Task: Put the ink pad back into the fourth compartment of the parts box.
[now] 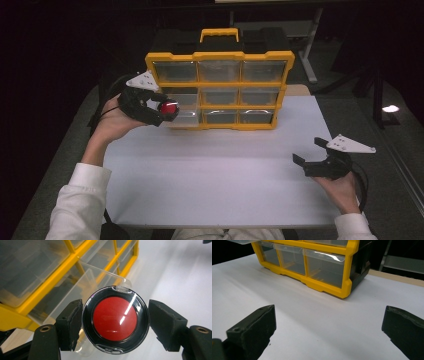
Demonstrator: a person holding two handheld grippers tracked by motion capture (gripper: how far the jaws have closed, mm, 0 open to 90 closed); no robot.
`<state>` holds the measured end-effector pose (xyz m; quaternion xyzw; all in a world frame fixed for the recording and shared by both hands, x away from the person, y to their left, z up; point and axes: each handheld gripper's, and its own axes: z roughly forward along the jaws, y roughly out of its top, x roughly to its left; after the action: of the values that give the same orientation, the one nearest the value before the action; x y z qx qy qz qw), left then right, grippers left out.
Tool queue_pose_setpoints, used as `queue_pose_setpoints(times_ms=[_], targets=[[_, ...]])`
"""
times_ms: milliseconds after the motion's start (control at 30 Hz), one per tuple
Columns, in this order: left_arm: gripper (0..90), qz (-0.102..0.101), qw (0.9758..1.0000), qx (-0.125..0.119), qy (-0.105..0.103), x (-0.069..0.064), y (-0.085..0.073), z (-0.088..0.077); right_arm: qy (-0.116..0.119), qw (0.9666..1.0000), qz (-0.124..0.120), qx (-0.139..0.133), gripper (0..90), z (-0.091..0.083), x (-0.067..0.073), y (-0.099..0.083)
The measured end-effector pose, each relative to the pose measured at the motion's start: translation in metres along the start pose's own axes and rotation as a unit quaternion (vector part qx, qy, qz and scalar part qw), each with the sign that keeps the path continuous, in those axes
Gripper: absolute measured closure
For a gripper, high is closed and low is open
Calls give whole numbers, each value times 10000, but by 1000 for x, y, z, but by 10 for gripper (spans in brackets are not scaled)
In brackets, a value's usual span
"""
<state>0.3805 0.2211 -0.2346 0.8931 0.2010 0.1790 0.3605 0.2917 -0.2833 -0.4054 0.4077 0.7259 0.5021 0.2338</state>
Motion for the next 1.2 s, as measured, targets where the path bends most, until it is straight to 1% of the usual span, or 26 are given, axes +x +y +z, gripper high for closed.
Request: queue_pose_setpoints(times_ms=[100,200,267,433,700,800,867,933,1067,1133,1167,1200], targets=[[298,-89,9999,-51,-9,6,2,3,7,10000,-7,2,0,0,0,0],[298,-168,9999,-15,39,12,4,6,14,10000,-19,16,0,0,1,0],[298,-236,9997,-4,62,14,4,8,10,10000,-22,19,0,1,1,0],[298,-262,9996,82,85,18,6,14,5,10000,-12,34,0,0,0,0],[298,-332,9991,163,204,28,12,23,14,10000,-27,34,0,0,1,0],[298,-359,9992,125,137,31,12,27,15,10000,-27,37,0,1,1,0],[298,-339,9992,156,151,32,13,30,17,10000,-39,47,0,1,2,0],[298,-375,9991,152,148,33,14,33,21,10000,-45,64,0,2,2,0],[298,-443,9987,133,221,36,16,38,23,9999,-69,76,0,2,2,0],[298,-436,9987,168,186,34,16,41,17,10000,-60,73,0,2,2,0],[298,-405,9987,221,233,33,17,43,20,10000,-53,77,0,2,2,0],[297,-348,9985,271,331,32,17,45,23,9999,-55,89,0,2,2,-1]])
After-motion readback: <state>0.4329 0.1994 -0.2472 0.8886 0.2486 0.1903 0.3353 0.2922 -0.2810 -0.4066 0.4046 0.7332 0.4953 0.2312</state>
